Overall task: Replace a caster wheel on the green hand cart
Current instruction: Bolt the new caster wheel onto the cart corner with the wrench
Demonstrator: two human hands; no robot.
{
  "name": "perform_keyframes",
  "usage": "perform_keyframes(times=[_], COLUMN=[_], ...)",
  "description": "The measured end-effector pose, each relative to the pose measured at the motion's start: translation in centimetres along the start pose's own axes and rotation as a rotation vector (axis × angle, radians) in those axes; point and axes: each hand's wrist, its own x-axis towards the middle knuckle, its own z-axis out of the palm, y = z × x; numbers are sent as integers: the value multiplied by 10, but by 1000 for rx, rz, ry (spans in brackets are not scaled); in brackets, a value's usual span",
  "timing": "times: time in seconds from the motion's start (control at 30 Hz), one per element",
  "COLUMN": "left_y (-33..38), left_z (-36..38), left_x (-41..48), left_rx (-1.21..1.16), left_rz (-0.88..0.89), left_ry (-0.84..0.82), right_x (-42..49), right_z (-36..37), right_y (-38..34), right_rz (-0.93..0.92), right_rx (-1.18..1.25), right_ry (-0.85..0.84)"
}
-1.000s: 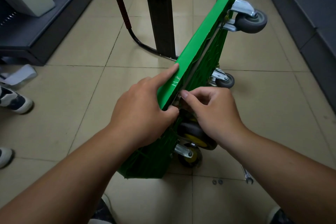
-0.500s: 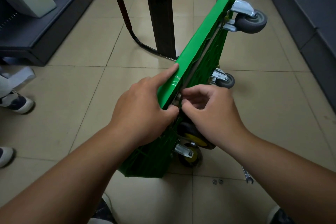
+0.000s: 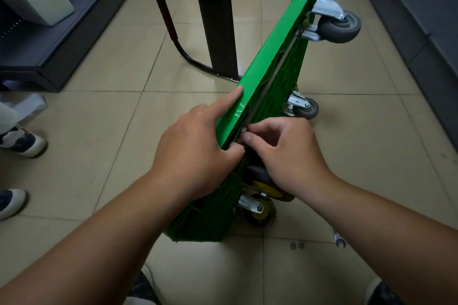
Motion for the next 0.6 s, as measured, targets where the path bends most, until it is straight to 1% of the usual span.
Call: perform_keyframes(times=[0.23,0.37,0.43,0.6], left_y=[0,0,1,1], left_z=[-1,-3,-3,-4], left_x=[0,0,0,-1], left_rx=[0,-17,-24,-22], left_rz=[-6,-21,-23,-2], left_ry=[-3,-12,-15,0], right_x=[1,0,-1,1], right_z=[-1,-7,-8,-4], right_y=[1,1,1,2], right_rz=[4,-139,-171,-130], right_rx=[1,-94,-96,-83], right_ry=[-14,-13,-20,17])
